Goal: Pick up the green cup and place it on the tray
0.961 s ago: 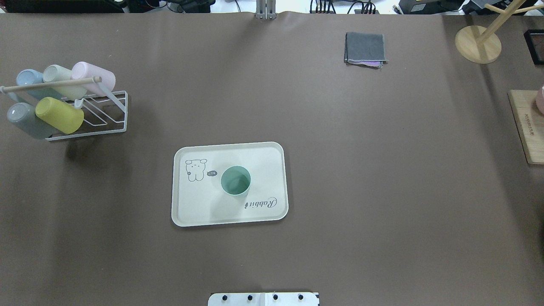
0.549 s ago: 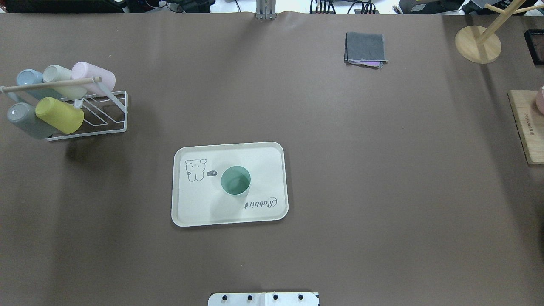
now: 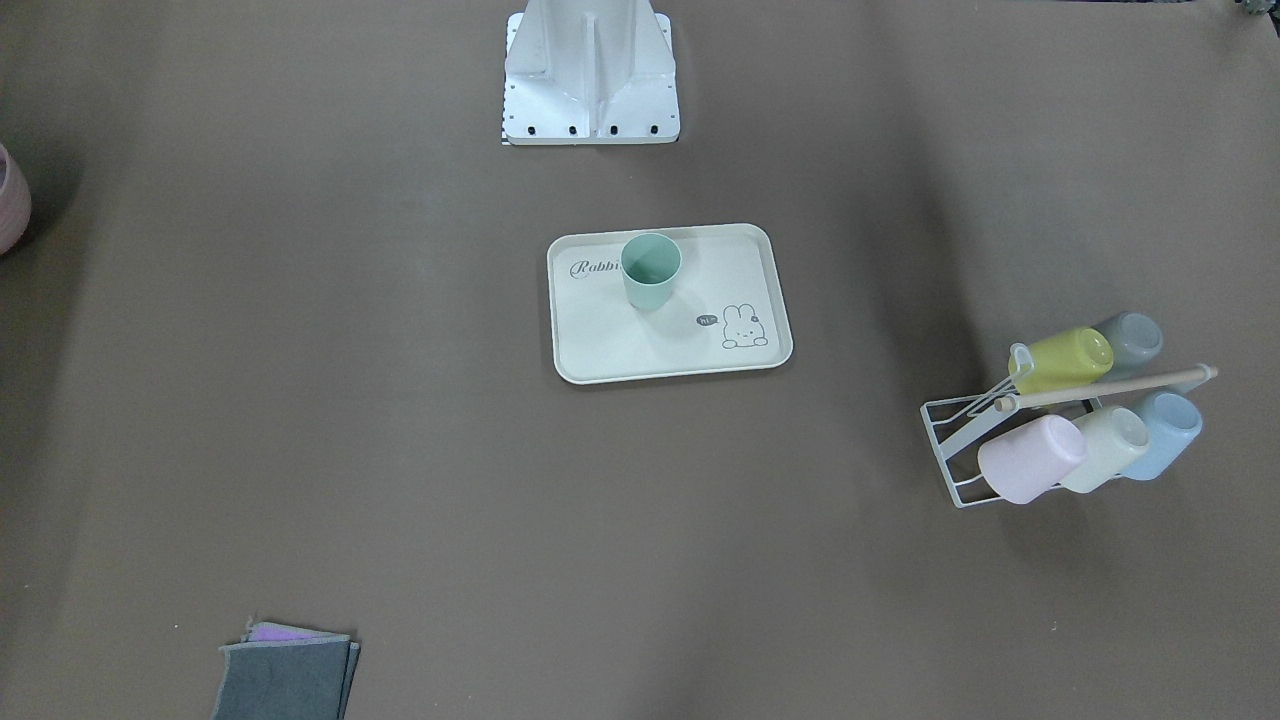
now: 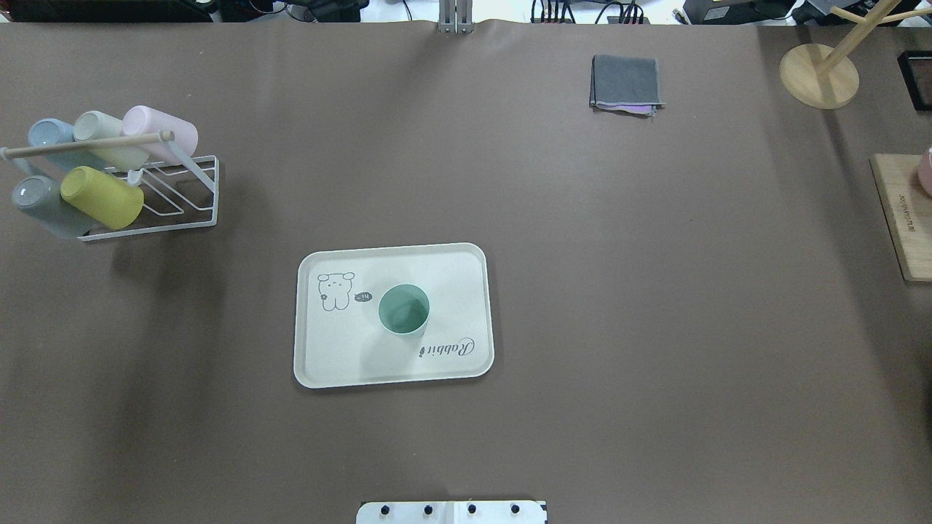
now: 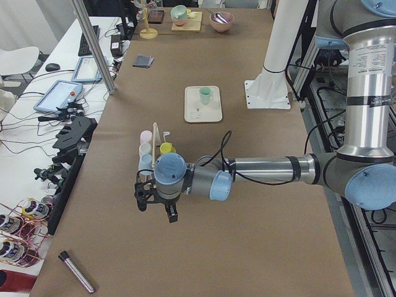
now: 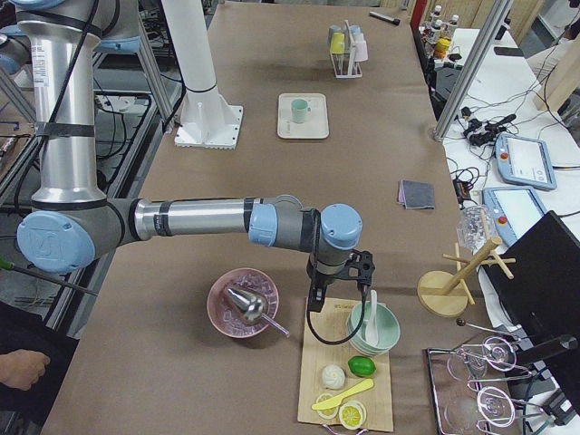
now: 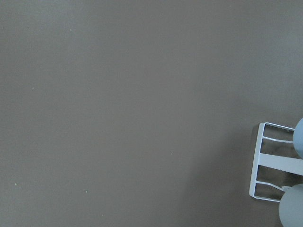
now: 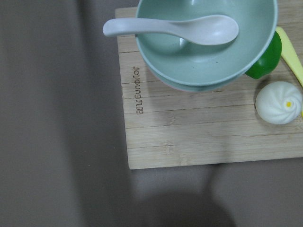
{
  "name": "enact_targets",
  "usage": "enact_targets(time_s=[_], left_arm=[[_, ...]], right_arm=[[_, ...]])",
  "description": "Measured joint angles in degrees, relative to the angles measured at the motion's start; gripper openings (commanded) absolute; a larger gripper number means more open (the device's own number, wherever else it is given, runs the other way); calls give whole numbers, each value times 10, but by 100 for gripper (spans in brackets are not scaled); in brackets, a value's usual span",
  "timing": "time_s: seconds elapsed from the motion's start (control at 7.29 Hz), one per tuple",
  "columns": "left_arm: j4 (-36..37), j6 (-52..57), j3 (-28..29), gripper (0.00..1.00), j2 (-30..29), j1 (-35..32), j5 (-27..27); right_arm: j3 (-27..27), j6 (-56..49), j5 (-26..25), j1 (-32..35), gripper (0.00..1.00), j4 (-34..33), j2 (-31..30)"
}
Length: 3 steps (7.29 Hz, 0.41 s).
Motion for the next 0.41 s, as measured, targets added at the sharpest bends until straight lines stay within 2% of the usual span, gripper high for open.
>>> enact_targets(time_s=[0.41], left_arm=[[3,2,-2,98,-3,1,27]], right_arm=[[1,0,0,0,100,0,0]])
